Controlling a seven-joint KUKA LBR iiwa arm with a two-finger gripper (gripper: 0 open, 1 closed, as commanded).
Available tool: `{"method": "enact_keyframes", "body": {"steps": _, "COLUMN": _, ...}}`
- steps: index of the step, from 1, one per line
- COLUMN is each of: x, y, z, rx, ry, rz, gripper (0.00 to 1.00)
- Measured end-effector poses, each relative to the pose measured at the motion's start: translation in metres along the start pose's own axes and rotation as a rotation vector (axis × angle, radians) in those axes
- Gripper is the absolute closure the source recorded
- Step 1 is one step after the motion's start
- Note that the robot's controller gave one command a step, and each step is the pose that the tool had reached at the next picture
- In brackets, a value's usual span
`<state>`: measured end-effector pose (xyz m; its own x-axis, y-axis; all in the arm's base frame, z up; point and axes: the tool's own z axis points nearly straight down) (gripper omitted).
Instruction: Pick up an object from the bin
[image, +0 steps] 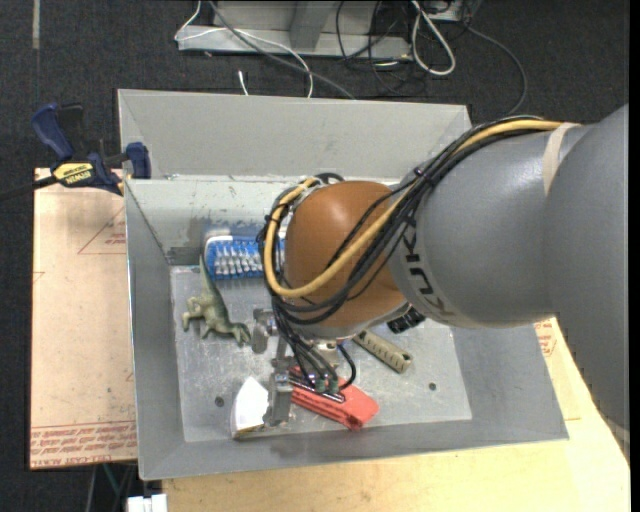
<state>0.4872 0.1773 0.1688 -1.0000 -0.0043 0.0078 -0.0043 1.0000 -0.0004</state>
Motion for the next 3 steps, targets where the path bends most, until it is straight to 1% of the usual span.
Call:
{"method": "enact_keyframes", "body": {"steps": 1, "x": -0.002, "y": -0.001, "z": -0.004, "rx": -0.001, "ry": -0.007, "rz": 0.005, "gripper": 0.00}}
{"method": "enact_keyframes", "body": {"steps": 2, "x": -0.011, "y": 0.018, "z": 0.098, "rx": -0.002, "ry": -0.015, "rz": -0.551, "gripper": 0.00}}
{"method": "enact_keyframes", "body": {"steps": 3, "x": 0.003, "y": 0.020, "z": 0.045, "rx": -0.001, "ry": -0.011, "rz": -0.456, "gripper": 0.00}}
